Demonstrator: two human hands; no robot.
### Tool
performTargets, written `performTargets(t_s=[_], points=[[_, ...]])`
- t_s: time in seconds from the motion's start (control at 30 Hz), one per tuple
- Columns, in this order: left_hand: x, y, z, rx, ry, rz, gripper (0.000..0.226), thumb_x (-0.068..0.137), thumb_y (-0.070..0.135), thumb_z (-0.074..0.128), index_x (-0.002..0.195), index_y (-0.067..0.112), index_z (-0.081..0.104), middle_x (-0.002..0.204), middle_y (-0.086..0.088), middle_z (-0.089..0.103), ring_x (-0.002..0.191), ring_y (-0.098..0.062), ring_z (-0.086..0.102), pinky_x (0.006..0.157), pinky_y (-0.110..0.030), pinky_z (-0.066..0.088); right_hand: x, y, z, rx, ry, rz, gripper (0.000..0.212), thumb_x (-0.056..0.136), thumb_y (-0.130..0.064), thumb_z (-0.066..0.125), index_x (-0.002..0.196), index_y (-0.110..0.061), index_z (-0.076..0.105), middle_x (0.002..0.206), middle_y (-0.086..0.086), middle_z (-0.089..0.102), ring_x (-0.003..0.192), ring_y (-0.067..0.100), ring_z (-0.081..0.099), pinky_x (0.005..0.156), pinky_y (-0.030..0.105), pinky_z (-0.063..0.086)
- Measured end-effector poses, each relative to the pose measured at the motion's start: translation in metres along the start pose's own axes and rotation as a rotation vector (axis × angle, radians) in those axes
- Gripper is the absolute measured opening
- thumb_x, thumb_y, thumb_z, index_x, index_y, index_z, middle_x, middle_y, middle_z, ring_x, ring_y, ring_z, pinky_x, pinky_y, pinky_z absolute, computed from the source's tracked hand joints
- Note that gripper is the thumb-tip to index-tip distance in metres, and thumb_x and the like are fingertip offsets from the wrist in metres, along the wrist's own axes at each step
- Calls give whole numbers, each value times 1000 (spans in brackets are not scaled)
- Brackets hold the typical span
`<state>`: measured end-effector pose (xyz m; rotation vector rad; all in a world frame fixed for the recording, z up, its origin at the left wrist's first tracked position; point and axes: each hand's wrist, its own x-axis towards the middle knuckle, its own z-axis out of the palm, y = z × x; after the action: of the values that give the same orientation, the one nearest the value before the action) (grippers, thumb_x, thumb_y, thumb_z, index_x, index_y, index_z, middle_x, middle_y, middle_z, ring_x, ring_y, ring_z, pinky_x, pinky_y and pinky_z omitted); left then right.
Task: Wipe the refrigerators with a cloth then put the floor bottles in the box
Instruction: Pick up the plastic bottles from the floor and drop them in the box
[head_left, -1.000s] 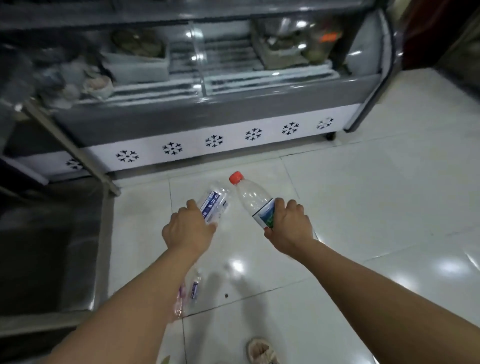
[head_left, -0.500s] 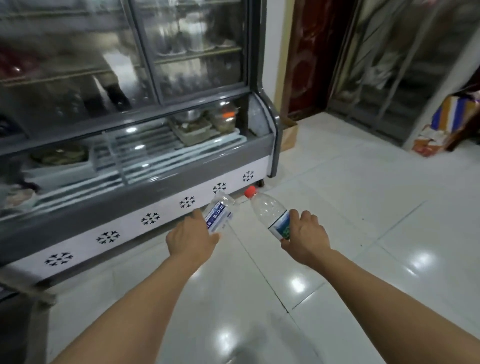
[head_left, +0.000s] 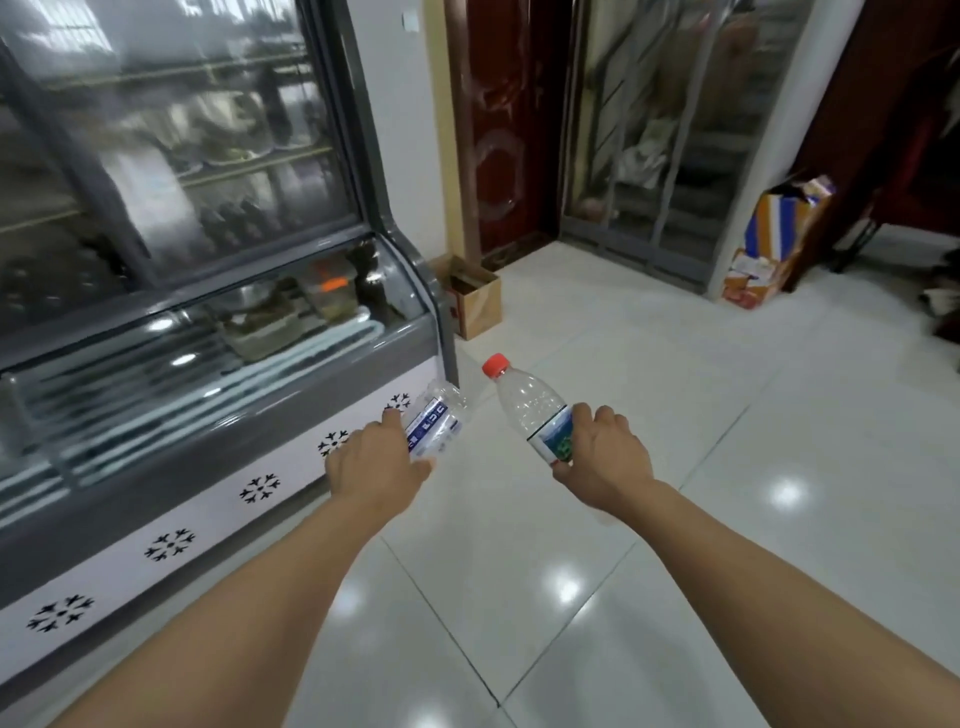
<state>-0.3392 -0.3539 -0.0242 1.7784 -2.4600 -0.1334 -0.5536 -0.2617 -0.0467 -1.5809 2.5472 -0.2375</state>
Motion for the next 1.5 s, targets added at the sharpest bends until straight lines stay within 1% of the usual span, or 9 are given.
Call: performTargets(t_s=[0.17, 0.27, 0.37, 0.57, 0.77, 0.9, 1.17, 1.27, 1.5], points=[[94, 47, 19, 16, -2, 67, 49, 81, 51, 61, 109, 17, 43, 102, -3, 62, 92, -24, 59, 72, -34, 44, 82, 42, -13, 7, 28, 44, 59, 83, -41, 61, 127, -12, 34, 121, 10, 46, 113, 27, 44, 81, 34, 43], [165, 77, 26, 3, -1, 86, 52, 79, 54, 61, 110, 17, 42, 102, -3, 62, 93, -25, 59, 69, -33, 39, 143, 63, -23, -29, 46, 69, 57, 83, -39, 60, 126, -13, 35, 119, 10, 46, 111, 26, 45, 74, 32, 39], [240, 108, 29, -18, -1, 112, 52, 78, 53, 62, 111, 18, 43, 104, -3, 63, 96, -26, 60, 71, -34, 41, 210, 81, -34, -57, 53, 101, 56, 83, -40, 60, 126, -14, 35, 119, 9, 46, 110, 26, 45, 71, 31, 37], [356, 153, 24, -52, -25, 158, 48, 82, 49, 63, 112, 16, 45, 104, -5, 62, 96, -26, 61, 82, -37, 47, 327, 103, -53, -49, 74, 134, 57, 82, -41, 62, 126, -15, 36, 119, 9, 47, 109, 25, 46, 75, 33, 42], [467, 190, 27, -35, -3, 142, 46, 82, 48, 63, 108, 16, 42, 102, -6, 62, 92, -26, 61, 74, -33, 43, 454, 124, -61, -44, 86, 100, 57, 83, -41, 61, 127, -14, 36, 119, 9, 47, 110, 26, 45, 73, 32, 39], [551, 216, 34, -17, 11, 75, 48, 82, 49, 62, 111, 15, 42, 104, -6, 62, 94, -27, 61, 71, -34, 39, 556, 141, -65, -32, 89, 41, 58, 83, -41, 61, 128, -14, 36, 121, 9, 47, 112, 26, 45, 79, 34, 44], [704, 260, 49, 11, -21, -120, 56, 82, 53, 60, 122, 19, 40, 110, -5, 61, 97, -25, 61, 74, -34, 45, 762, 159, -75, -56, 42, -128, 61, 81, -44, 62, 129, -17, 36, 122, 8, 48, 110, 24, 47, 79, 32, 46], [753, 267, 56, 10, -16, -159, 56, 80, 48, 62, 124, 18, 41, 114, -6, 62, 102, -26, 61, 73, -32, 40, 825, 157, -67, -51, 23, -159, 61, 80, -45, 65, 127, -18, 37, 121, 7, 49, 110, 23, 48, 80, 33, 47], [897, 262, 75, -73, -11, -257, 58, 78, 48, 64, 123, 18, 44, 117, -8, 62, 108, -30, 59, 85, -35, 45, 977, 139, -52, -76, 22, -196, 63, 78, -45, 68, 127, -21, 36, 121, 5, 49, 107, 21, 49, 81, 32, 50]])
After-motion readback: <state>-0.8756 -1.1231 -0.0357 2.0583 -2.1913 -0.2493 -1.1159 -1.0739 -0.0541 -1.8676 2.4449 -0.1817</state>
